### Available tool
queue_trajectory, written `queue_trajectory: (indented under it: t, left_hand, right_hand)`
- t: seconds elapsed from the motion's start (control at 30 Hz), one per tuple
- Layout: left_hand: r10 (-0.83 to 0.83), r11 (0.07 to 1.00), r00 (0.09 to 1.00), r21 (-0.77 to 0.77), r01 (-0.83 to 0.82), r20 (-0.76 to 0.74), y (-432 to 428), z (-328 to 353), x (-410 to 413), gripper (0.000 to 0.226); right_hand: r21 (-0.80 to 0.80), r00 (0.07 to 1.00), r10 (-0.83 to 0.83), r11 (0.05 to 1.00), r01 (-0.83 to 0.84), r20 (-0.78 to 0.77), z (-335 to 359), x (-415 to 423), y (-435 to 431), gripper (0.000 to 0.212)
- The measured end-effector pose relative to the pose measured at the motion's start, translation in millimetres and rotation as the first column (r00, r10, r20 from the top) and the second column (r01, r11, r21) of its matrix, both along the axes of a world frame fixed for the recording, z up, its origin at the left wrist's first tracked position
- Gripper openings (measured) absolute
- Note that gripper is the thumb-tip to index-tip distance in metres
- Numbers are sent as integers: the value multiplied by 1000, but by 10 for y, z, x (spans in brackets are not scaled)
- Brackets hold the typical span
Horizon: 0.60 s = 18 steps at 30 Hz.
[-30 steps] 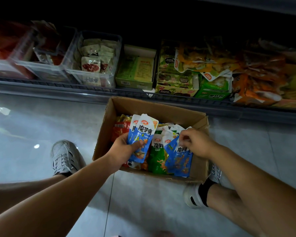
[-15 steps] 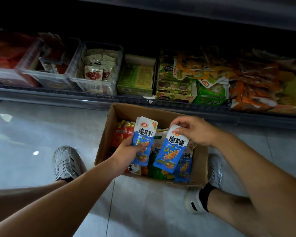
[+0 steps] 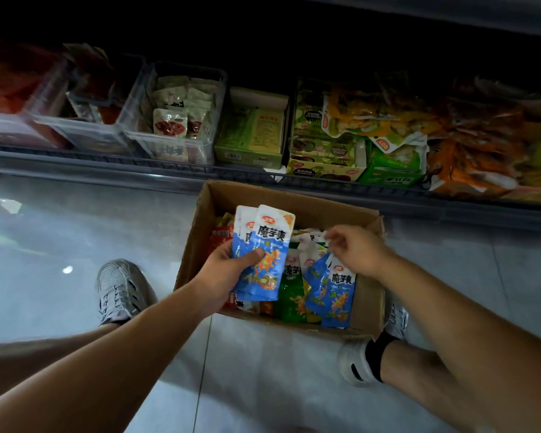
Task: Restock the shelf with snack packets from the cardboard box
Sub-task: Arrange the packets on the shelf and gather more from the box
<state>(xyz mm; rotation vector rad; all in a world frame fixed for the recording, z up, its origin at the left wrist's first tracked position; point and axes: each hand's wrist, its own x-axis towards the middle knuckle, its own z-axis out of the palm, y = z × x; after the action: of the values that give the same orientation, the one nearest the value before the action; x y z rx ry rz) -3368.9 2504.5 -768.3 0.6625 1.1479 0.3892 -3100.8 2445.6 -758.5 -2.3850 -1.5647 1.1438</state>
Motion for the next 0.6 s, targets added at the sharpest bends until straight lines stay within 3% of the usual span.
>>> queue_trajectory:
  t: [0.07,0.13,0.2,0.27,0.33,0.4,0.47,0.6]
  left_hand:
    - [27,1000,1000,-16,-27,4,21,-39,-58,29]
    - [24,999,1000,-21,-24,-2,26,-79,-91,31]
    - [22,999,1000,-28,-22,-15,24,-110,-106,32]
    - [18,999,1000,-33,-18,-18,20,-115,-102,34]
    - [4,1000,1000,-29,-5,-19,21,-106,-93,34]
    - [-2,1000,1000,-16,2,-23,24,-90,-91,34]
    - [5,1000,999,2,-4,-31,19,-69,-95,32]
    - [-5,999,1000,44,7,-27,-9,-15,-83,30]
  right_hand:
    - [-201,944,245,959,-202,219,-161,46,-123,40]
    - [-258,874,366,921,-291,320,-228,18,-182,46]
    - [-242,860,374,922,-303,348,-249,6,-184,42]
    - [-219,878,343,934,-281,334,-247,25,-176,23]
    - [-185,917,295,950,-252,267,-225,57,-175,4]
    - [-129,975,204,973,-192,84,-128,64,-140,15]
    - [-96,985,135,985,-146,-109,56,47,-62,13]
    - [4,962,58,998,-59,-267,457,-18,130,11]
